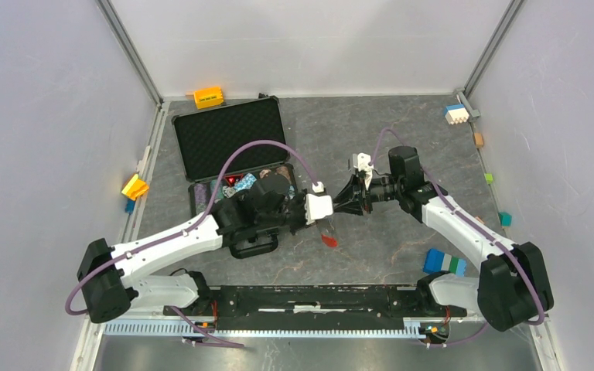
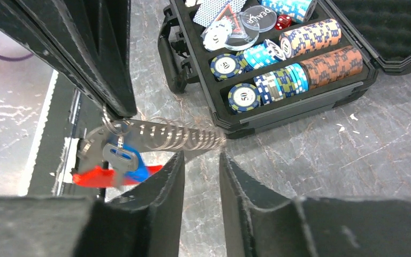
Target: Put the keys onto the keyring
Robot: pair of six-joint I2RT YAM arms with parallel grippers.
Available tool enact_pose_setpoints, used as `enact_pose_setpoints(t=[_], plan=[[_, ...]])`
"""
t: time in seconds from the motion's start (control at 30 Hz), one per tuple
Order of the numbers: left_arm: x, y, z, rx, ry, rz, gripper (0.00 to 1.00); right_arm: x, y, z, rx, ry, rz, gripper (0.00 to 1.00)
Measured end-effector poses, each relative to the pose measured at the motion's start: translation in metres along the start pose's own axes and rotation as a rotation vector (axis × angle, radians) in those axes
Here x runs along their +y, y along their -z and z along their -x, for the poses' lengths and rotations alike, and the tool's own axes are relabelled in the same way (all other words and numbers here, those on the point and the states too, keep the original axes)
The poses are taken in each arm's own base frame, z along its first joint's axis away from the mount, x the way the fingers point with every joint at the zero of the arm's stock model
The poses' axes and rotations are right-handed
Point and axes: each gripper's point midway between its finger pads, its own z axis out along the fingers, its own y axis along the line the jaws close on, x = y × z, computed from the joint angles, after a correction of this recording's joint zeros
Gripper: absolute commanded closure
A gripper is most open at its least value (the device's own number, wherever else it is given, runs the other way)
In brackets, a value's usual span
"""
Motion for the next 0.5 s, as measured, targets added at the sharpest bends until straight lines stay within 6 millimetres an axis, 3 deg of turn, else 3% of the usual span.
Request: enact_pose_setpoints(t=[0.1, 0.27, 0.5], plan=[[-0.005, 0.001, 0.001, -0.018, -0.008, -0.037, 0.98, 0.002, 0.001, -0.004, 0.012, 0.026, 0.009, 0.57], [-0.009, 0.004, -0.001, -0.042, -0.007, -0.089, 0.98, 0.015, 0.007, -0.005, 0.027, 0.095, 0.038, 0.59], [-0.006, 0.013, 0.001, -0.093, -0.007, -0.140, 0.98, 0.031, 0.018, 0.019, -0.004, 0.241, 0.046, 0.64]])
